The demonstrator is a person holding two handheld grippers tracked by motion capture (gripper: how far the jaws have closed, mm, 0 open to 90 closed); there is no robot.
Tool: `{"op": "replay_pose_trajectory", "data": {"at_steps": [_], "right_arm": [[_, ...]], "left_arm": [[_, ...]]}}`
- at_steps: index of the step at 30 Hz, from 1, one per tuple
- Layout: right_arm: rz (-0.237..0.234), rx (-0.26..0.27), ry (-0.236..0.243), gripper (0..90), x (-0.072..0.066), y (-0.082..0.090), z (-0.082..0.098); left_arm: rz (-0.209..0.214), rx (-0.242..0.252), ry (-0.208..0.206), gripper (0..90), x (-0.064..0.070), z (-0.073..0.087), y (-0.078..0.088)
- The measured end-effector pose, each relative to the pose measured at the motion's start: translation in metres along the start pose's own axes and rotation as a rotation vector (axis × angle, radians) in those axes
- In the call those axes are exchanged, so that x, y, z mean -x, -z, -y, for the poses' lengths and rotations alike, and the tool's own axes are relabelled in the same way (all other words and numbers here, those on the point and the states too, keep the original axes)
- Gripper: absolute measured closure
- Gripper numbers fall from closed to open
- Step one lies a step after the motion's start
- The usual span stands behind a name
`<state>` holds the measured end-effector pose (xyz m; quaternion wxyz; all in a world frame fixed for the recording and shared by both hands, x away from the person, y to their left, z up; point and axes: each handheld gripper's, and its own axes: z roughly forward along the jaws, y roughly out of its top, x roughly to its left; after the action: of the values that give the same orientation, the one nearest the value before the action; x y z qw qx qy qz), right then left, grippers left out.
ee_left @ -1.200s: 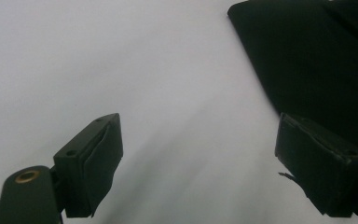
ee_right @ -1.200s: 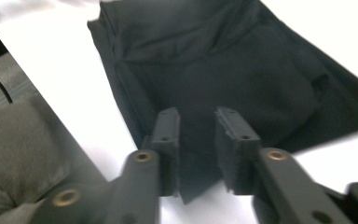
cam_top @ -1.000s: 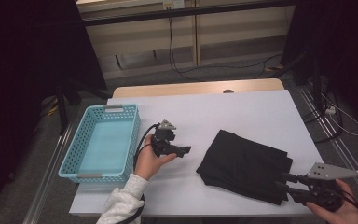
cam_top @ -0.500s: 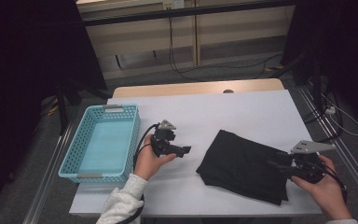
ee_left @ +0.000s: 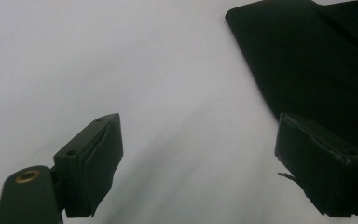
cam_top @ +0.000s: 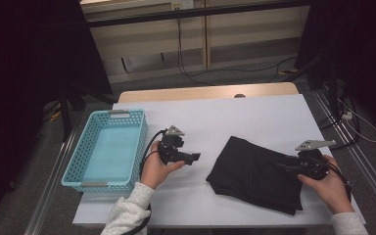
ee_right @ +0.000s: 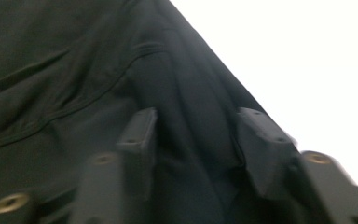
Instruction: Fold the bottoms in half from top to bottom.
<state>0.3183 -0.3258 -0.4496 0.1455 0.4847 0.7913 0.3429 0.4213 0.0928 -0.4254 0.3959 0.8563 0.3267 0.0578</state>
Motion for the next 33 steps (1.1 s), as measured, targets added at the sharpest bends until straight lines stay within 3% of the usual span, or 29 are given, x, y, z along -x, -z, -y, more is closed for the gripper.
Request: {"op": "replay_pose_trajectory", "data": {"at_steps": [2,3,4,9,11,15,20,25,27,28,31,33], "right_arm": [[-0.003,0.0,0.006,57.5,-0.001,0.0,0.0],[-0.024,0.001,0.003,70.2,-0.001,0.001,0.001],[-0.039,-0.006,-0.008,75.0,-0.002,0.002,0.001],[-0.047,-0.031,-0.02,81.8,-0.002,0.003,-0.005],[-0.063,-0.034,-0.009,82.1,-0.003,0.003,-0.008],[-0.051,0.016,-0.009,82.3,-0.002,0.008,-0.017],[-0.035,0.014,0.001,82.3,0.0,0.007,-0.026],[-0.05,-0.002,-0.027,81.9,0.002,0.009,-0.019],[-0.03,-0.001,-0.009,81.5,-0.001,0.013,-0.016],[-0.023,-0.012,-0.008,80.9,-0.003,0.014,-0.014],[0.005,-0.026,0.016,75.4,-0.003,0.011,-0.008],[0.046,-0.012,0.001,65.1,0.001,0.011,-0.006]], "left_arm": [[-0.001,0.0,-0.002,15.0,0.0,0.0,0.0],[-0.001,0.0,-0.002,15.0,0.0,0.0,0.0],[-0.001,-0.001,-0.005,15.0,0.0,0.0,-0.001],[0.002,-0.008,-0.007,15.0,0.002,0.0,-0.003],[0.003,-0.009,-0.013,15.0,0.002,-0.001,-0.002],[0.004,-0.007,-0.012,15.0,0.001,-0.001,-0.001],[0.001,-0.002,-0.005,15.0,0.0,0.0,-0.001],[0.003,0.004,-0.001,15.0,-0.001,-0.001,0.002],[-0.016,-0.003,-0.01,15.0,-0.002,-0.001,0.002],[-0.001,-0.002,-0.009,15.0,-0.002,-0.001,0.002],[0.001,0.006,-0.002,15.0,-0.001,-0.001,0.003],[0.002,0.014,-0.003,15.1,-0.001,-0.002,0.004]]}}
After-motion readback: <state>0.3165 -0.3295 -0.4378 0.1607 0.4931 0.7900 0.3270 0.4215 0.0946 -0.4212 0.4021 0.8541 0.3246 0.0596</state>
